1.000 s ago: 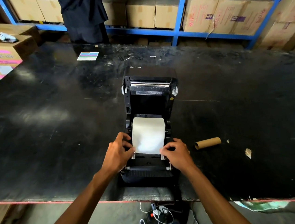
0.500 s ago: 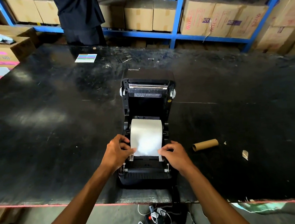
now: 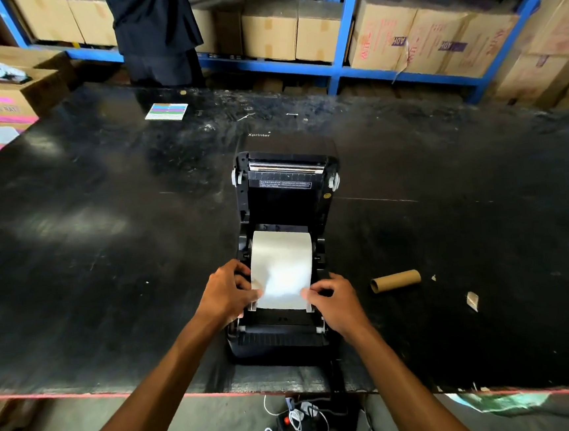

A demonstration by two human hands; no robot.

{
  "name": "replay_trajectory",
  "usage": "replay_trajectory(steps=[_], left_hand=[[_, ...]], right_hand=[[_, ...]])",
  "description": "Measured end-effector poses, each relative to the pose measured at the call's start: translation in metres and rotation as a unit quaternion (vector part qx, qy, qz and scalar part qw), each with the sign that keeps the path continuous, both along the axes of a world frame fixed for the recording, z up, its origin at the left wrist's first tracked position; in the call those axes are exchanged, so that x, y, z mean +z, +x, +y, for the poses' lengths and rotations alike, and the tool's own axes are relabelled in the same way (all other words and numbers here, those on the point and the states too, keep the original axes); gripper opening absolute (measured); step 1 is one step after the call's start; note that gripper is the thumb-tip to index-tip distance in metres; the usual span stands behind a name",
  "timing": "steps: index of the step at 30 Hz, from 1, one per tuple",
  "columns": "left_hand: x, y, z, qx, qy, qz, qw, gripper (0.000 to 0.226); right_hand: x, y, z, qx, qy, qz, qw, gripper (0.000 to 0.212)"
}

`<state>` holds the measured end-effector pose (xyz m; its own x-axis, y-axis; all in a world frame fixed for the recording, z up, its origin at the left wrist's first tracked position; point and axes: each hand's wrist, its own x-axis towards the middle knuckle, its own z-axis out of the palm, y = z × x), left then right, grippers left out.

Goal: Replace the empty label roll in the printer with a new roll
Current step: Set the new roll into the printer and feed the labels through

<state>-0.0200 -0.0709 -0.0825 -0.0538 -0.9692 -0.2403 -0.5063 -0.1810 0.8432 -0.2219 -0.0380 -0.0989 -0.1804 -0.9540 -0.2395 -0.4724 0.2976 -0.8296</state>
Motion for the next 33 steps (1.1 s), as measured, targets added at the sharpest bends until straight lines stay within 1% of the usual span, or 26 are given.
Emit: replay_trajectory(steps=[2,4,7,10,12,14,16,18,20,22,24,26,28,33], left_hand=[[0.001,0.001,0.001,0.004,0.003,0.015,1.000,0.033],[0.000,0.001,0.003,0.011,-0.004,0.018,1.000,0.032],[-0.002,0.001,0.004,0.016,-0.014,0.013,1.000,0.030],[0.001,0.001,0.000,0.002,0.006,-0.003,1.000,0.029],[0.004,0.002,-0.002,-0.002,0.018,0.011,1.000,0.030],[0.005,0.003,0.000,0.003,0.017,0.027,0.999,0.031],[0.004,0.002,0.002,0.013,0.007,0.032,0.999,0.029],[0.004,0.002,0.002,0.017,0.003,0.024,1.000,0.026],[0.004,0.001,-0.001,0.011,0.006,0.003,1.000,0.023],[0.003,0.001,-0.001,0.014,0.003,-0.007,1.000,0.023],[0.000,0.001,0.001,0.020,-0.010,-0.005,1.000,0.022],[0.000,0.003,0.001,0.011,-0.012,-0.005,1.000,0.022],[0.001,0.005,0.000,0.000,-0.006,0.004,1.000,0.023],[0.000,0.002,0.006,0.019,-0.027,0.024,0.999,0.019]], right_hand=[[-0.001,-0.003,0.000,0.001,0.006,-0.022,1.000,0.016],[0.001,-0.005,-0.002,0.009,0.021,-0.025,0.999,0.015],[0.004,-0.009,-0.006,0.014,0.034,-0.033,0.999,0.014],[0.003,-0.009,-0.003,0.022,0.028,-0.032,0.999,0.014],[0.002,-0.011,-0.002,0.024,0.019,-0.021,0.999,0.013],[0.006,-0.011,-0.004,0.036,0.032,-0.022,0.999,0.013],[0.009,-0.008,-0.008,0.044,0.039,-0.001,0.998,0.020],[0.005,-0.008,-0.011,0.039,0.033,0.043,0.998,0.027],[0.004,-0.007,-0.009,0.045,0.027,0.060,0.997,0.027],[0.007,-0.007,-0.008,0.047,0.031,0.055,0.997,0.018],[0.007,-0.009,-0.009,0.049,0.037,0.032,0.998,0.010],[0.007,-0.008,-0.009,0.042,0.032,0.011,0.999,0.012],[0.003,-0.007,-0.009,0.029,0.023,0.013,0.999,0.015],[0.008,-0.008,-0.009,0.035,0.040,0.019,0.998,0.018]])
